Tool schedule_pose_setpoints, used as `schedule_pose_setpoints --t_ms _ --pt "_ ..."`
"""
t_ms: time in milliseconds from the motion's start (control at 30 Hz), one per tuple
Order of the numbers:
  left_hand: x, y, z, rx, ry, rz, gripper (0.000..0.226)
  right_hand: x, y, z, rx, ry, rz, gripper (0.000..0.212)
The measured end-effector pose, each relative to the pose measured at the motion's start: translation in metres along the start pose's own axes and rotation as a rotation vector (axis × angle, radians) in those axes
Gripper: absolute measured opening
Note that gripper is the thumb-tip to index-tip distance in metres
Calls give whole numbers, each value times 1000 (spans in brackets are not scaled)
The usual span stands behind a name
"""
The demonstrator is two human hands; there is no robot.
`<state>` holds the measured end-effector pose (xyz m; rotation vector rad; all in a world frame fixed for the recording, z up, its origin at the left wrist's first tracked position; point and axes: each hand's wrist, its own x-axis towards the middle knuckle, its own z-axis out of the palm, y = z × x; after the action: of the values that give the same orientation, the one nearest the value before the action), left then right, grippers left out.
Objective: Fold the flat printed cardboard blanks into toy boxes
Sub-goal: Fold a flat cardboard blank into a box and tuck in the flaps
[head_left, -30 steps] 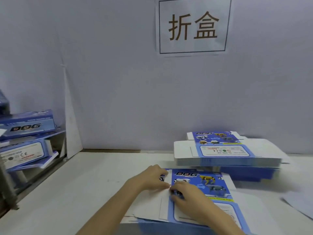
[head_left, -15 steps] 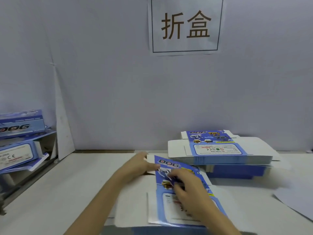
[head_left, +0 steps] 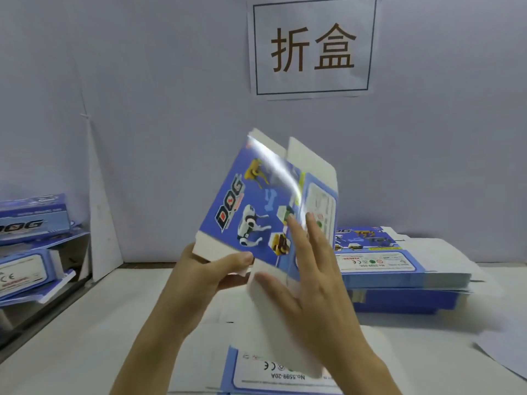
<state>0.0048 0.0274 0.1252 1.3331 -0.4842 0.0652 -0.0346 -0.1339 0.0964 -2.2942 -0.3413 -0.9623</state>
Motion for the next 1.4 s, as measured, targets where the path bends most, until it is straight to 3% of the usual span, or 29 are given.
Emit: schedule_pose_setpoints --t_ms 200,367,600,767,900,1033,1267,1367,1400 --pt "-5 2 11 114 -84 13 21 2 14 5 -98 -38 -70 66" --pt "-4 3 14 11 -12 44 12 -2 18 2 4 -151 -61 81" --pt "-6 6 10 -134 -161 48 18 3 18 -3 -75 141 -163 66" --pt "-7 4 13 -165 -115 -22 11 4 20 -2 -161 250 -282 60" --pt "-9 -3 21 -10 -131 -145 30 1 19 6 -115 205 -195 59" --pt "-10 -4 27 -115 -212 -104 32 0 20 2 93 38 -12 72" --pt "-5 -13 24 79 -202 -65 35 5 21 -5 -13 -48 19 70" --pt "-7 -14 24 347 -146 52 23 2 19 -2 -131 3 -100 53" --pt "-7 -14 24 456 -128 115 29 1 21 -1 -155 18 -118 58"
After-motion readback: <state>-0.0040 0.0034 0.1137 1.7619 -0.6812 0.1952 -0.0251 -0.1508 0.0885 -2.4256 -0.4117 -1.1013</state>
